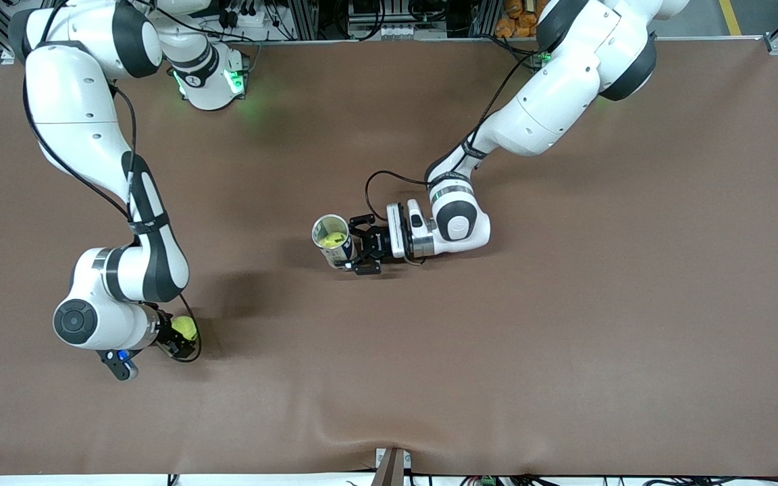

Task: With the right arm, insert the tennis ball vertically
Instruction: 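Grasp the Roland Garros ball with the right gripper, then carry the Roland Garros ball over the can with the right gripper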

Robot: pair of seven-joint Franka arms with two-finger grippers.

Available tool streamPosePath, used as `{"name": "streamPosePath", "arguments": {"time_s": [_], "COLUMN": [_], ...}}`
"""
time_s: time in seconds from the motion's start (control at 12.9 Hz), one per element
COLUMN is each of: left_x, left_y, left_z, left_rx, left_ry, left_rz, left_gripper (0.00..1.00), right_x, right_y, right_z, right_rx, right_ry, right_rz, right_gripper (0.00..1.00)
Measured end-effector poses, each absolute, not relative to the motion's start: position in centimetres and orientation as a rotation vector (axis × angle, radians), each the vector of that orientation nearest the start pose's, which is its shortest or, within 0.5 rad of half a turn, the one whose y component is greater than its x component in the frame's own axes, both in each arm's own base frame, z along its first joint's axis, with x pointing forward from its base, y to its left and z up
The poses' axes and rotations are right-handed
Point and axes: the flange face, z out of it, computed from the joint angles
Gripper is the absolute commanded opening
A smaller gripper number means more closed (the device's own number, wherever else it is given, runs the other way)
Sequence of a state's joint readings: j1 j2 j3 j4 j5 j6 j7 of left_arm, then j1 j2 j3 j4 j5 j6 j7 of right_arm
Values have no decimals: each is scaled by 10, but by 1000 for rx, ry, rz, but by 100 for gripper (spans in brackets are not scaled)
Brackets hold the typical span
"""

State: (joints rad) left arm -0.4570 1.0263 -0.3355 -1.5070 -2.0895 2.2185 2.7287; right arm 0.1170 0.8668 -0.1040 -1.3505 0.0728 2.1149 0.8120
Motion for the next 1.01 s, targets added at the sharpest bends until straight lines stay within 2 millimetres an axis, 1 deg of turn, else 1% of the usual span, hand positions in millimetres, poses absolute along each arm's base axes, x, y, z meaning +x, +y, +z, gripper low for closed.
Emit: {"name": "streamPosePath", "arguments": {"time_s": [0.23,0.39,0.54,0.62,0.7,0.77,0.85,1.01], "left_x": [502,502,502,502,502,501,501,500], "left_y": [-494,-494,-494,-494,-494,-494,-494,-494], "left_z": [93,93,93,93,93,92,92,92], "left_rx": [1346,1346,1346,1346,1346,1346,1346,1346], "left_ry": [-1148,-1148,-1148,-1148,-1148,-1148,-1148,-1148], "left_rz": [1227,1227,1227,1227,1227,1226,1226,1224], "left_gripper": [75,75,75,75,75,76,76,76], "right_x": [727,728,730,730,728,726,723,709], "right_y": [29,29,34,39,48,64,82,128], "right_z": [197,198,206,213,224,243,266,320], "right_rx": [-2939,-2938,-2934,-2935,-2943,-2955,-2967,-2987], "right_ry": [1255,1253,1240,1229,1211,1181,1143,1057], "right_rz": [127,124,110,116,139,165,172,199], "right_gripper": [62,61,61,61,61,61,61,61]}}
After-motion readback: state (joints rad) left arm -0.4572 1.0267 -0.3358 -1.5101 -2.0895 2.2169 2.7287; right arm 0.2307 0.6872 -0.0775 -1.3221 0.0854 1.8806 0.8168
